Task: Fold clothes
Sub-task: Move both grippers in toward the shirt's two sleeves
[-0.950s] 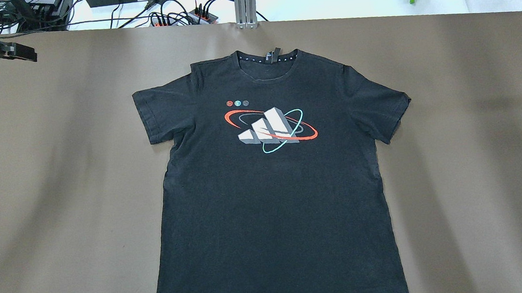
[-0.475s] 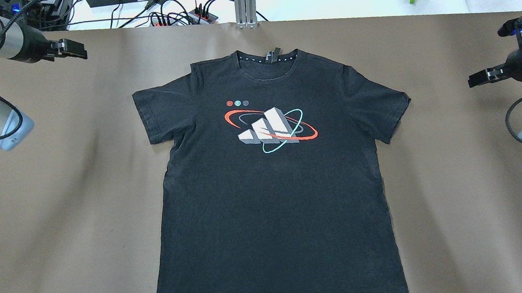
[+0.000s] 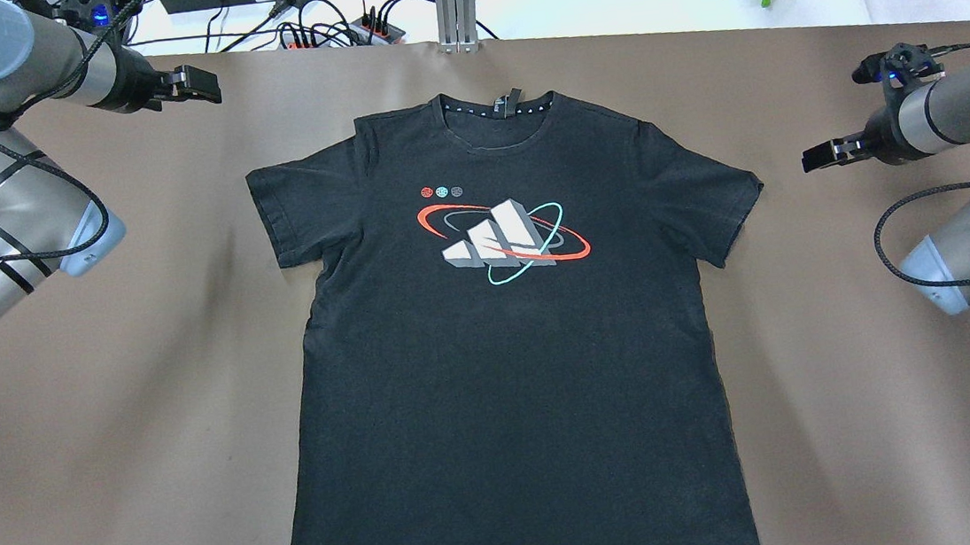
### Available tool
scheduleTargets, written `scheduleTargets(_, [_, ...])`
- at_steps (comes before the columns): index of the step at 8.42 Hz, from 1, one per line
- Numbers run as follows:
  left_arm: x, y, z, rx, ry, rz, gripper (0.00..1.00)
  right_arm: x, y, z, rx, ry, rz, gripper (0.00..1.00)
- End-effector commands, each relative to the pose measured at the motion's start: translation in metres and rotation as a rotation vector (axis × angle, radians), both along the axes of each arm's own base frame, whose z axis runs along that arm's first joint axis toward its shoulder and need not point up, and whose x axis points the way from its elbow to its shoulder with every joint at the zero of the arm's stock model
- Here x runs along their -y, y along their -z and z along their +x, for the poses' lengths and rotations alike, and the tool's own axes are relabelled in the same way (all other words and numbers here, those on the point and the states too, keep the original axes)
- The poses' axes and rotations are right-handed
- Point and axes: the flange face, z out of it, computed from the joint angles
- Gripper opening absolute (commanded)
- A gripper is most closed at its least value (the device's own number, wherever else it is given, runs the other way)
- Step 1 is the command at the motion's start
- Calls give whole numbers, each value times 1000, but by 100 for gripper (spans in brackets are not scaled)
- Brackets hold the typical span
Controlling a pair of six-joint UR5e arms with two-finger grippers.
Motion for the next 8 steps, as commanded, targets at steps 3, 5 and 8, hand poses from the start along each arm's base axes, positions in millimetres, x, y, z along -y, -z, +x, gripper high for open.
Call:
scheduleTargets(3, [10,12,12,-11,10,-11,94,12,14,-75,50,-40,13,94])
scheduleTargets(5, [12,15,14,-12,10,-10,94,3,20,-102,71,-61,2,94])
scheduleTargets(8, [13,16,14,-12,10,-10,94,1,-2,-106,47,-59,-27,94])
